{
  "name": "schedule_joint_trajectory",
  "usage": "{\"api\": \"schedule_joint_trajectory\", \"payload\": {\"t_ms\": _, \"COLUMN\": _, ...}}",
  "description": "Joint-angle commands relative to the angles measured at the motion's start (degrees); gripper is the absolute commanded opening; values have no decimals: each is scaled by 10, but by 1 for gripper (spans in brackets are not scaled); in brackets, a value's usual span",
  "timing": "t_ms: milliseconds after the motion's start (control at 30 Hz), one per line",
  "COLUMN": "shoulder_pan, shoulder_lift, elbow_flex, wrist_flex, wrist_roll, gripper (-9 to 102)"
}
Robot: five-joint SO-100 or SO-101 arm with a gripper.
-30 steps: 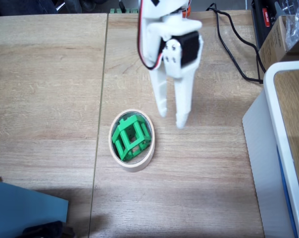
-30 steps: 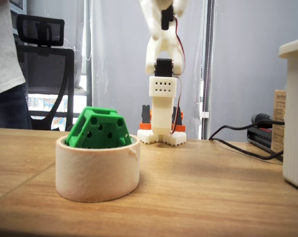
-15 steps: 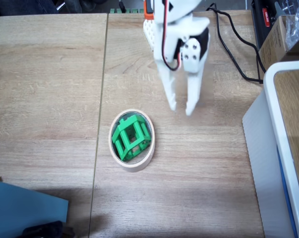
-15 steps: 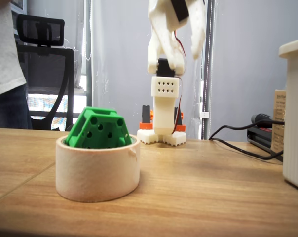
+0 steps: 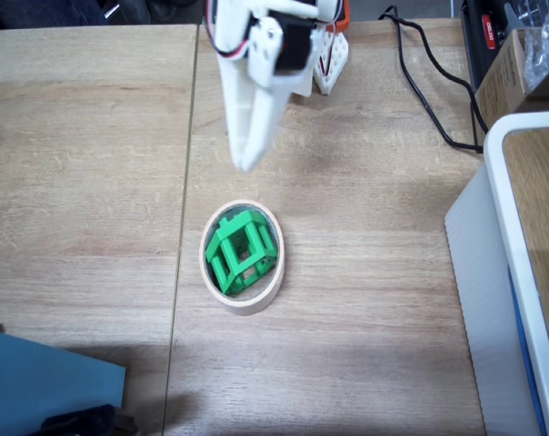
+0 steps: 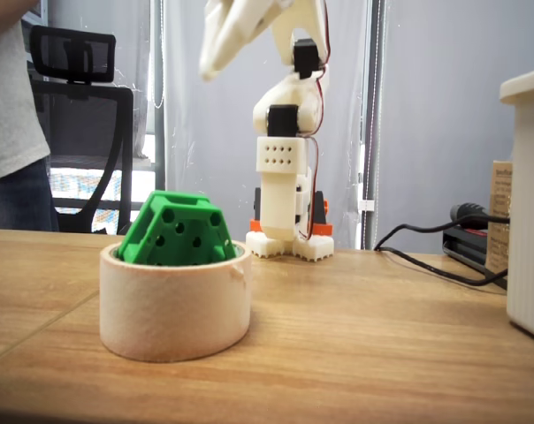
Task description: Grasp a component and put it in the bin.
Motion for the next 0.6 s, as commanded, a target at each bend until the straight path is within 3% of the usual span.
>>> {"api": "schedule_joint_trajectory", "payload": {"t_ms": 0, "shoulder_pan": 91, "shoulder_lift": 69, "elbow_flex": 45, "wrist_flex": -3, "wrist_roll": -40, "gripper": 1}}
{"api": "schedule_joint_trajectory", "payload": {"t_ms": 300, "shoulder_pan": 243, "shoulder_lift": 149, "elbow_flex": 186, "wrist_flex": -4, "wrist_roll": -151, "gripper": 1}}
{"api": "schedule_joint_trajectory", "payload": {"t_ms": 567, "shoulder_pan": 265, "shoulder_lift": 173, "elbow_flex": 252, "wrist_flex": -4, "wrist_roll": -152, "gripper": 1}}
